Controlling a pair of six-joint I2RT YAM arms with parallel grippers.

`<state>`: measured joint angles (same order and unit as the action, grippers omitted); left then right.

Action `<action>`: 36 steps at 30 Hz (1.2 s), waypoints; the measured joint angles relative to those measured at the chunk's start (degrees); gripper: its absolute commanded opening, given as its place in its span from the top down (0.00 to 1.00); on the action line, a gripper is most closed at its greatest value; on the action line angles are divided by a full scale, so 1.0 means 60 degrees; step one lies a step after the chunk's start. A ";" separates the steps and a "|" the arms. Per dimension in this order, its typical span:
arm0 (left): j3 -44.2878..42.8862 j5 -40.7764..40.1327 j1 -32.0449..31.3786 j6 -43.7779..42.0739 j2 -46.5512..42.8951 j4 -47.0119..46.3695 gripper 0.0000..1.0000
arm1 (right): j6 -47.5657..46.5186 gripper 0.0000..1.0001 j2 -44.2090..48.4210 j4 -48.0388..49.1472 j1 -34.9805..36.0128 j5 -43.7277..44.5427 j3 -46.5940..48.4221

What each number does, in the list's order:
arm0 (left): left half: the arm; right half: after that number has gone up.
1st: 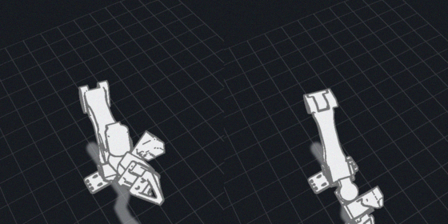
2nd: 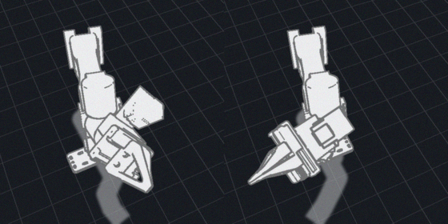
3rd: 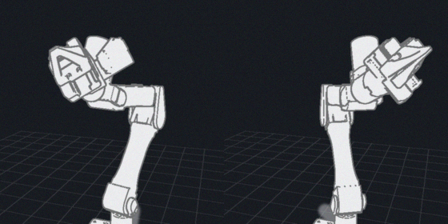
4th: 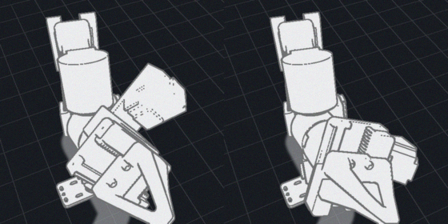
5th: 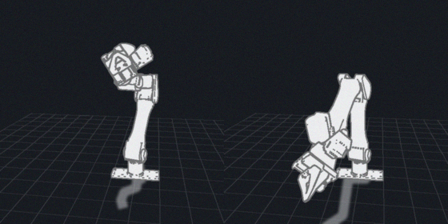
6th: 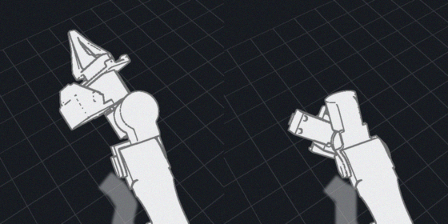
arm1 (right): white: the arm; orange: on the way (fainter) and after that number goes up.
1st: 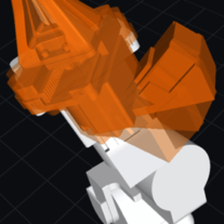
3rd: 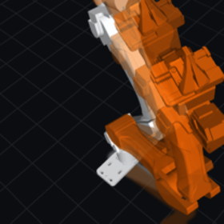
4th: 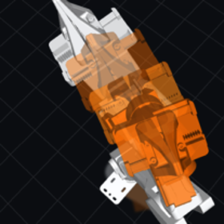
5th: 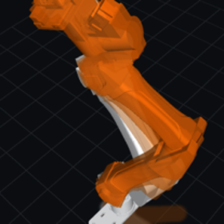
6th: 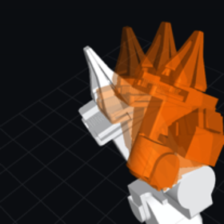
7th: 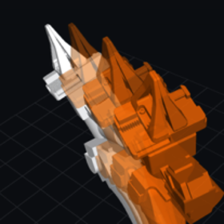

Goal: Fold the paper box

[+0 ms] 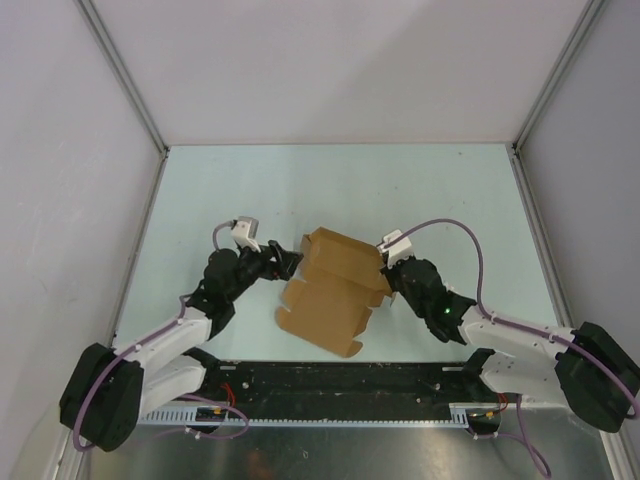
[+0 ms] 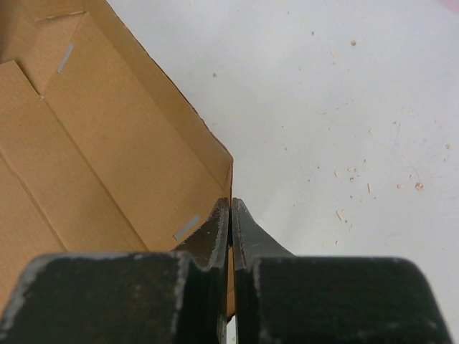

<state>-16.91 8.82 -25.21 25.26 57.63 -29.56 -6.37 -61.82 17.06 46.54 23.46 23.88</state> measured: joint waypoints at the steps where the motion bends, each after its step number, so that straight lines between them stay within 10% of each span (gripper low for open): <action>1: 0.0000 0.0084 0.0004 -0.0062 0.0055 -0.0062 0.14 | -0.0095 1.00 0.0004 0.0226 0.0124 0.0120 -0.0091; 36: 0.1235 0.3883 0.1020 -0.0178 0.1606 -0.4506 0.27 | -0.2648 0.96 0.1982 0.2692 0.0484 0.0568 -0.1974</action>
<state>-9.50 32.12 -19.09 24.18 67.26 -56.60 -22.26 -49.93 33.21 49.45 26.87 12.03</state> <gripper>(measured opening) 0.729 0.032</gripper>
